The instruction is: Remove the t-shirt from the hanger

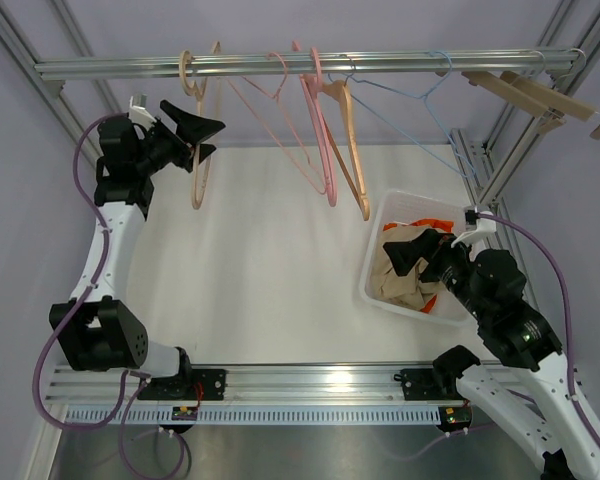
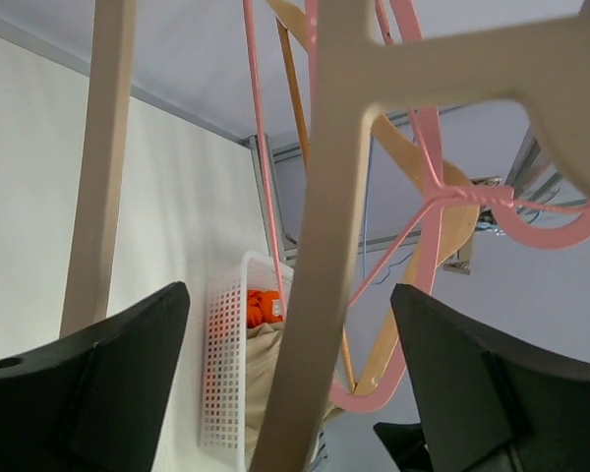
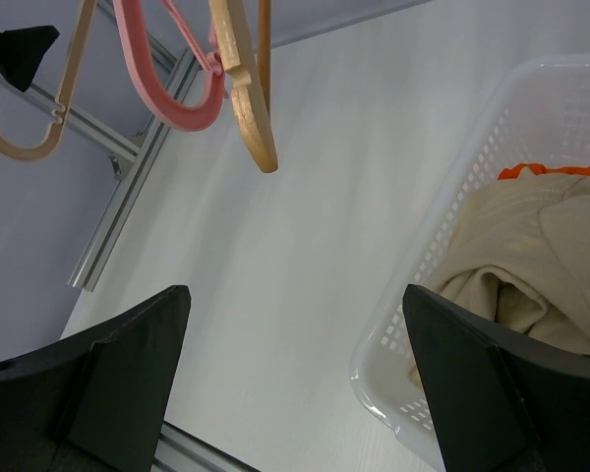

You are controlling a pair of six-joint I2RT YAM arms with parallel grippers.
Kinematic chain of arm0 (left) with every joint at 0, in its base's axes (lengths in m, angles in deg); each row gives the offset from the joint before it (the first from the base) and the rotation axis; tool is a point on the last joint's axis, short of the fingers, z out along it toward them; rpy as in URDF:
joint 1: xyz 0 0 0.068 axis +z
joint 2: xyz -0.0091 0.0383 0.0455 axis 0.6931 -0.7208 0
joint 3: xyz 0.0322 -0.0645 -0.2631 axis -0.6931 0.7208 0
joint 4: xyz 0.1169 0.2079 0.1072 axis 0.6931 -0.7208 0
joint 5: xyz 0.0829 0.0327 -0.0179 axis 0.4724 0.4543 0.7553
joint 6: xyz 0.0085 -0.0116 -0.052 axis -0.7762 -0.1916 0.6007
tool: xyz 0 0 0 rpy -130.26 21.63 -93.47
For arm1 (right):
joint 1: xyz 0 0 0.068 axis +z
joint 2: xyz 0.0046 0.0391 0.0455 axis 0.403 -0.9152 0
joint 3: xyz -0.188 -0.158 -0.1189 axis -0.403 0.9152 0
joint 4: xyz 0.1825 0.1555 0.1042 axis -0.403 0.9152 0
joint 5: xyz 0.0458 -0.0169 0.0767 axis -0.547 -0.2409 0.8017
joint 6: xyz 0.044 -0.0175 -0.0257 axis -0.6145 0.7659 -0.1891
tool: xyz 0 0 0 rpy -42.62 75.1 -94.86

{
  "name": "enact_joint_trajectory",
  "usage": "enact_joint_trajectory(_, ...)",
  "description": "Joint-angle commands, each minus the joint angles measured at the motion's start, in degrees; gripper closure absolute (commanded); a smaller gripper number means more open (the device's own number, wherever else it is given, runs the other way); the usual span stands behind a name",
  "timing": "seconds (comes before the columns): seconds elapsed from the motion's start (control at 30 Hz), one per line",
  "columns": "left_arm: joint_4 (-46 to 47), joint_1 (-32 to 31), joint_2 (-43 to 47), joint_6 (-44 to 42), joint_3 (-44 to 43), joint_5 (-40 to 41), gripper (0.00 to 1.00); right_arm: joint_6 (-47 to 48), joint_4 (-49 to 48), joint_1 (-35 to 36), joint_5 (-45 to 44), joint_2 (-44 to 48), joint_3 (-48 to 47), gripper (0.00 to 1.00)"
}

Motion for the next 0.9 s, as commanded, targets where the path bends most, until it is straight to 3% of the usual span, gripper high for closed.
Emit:
enact_joint_trajectory(0.0, 0.2, 0.1, 5.5, -2.6, 0.6, 0.3, 0.07, 1.4, -1.3, -0.2, 2.1, 0.9, -2.9, 0.01)
enact_joint_trajectory(0.1, -1.7, 0.1, 8.5, -4.8, 1.7, 1.9, 0.01, 1.5, -1.0, -0.2, 2.3, 1.1, -3.9, 0.01)
enact_joint_trajectory(0.37, -8.8, 0.1, 21.7, -13.9, 6.8, 11.3, 0.01, 1.7, -0.9, -0.2, 3.0, 1.7, -5.1, 0.00)
enact_joint_trajectory(0.53, -15.7, 0.1, 33.4, -25.2, 10.7, 28.3, 0.01, 1.6, -1.8, -0.1, 6.1, 1.7, -5.7, 0.01)
enact_joint_trajectory(0.6, -16.6, 0.2, 37.3, -27.5, 15.0, 31.3, 0.01, 1.6, -2.1, -0.1, 6.6, 1.7, -6.0, 0.01)
enact_joint_trajectory(0.73, -17.2, 0.1, 51.3, -31.2, 23.5, 31.1, 0.01, 1.6, -2.3, -0.1, 8.9, 1.9, -7.5, 0.01)
enact_joint_trajectory(0.87, -21.2, -0.7, 62.5, -36.7, 29.3, 20.1, 0.01, 2.3, -2.7, -0.1, 10.3, 3.9, -8.9, 0.00)
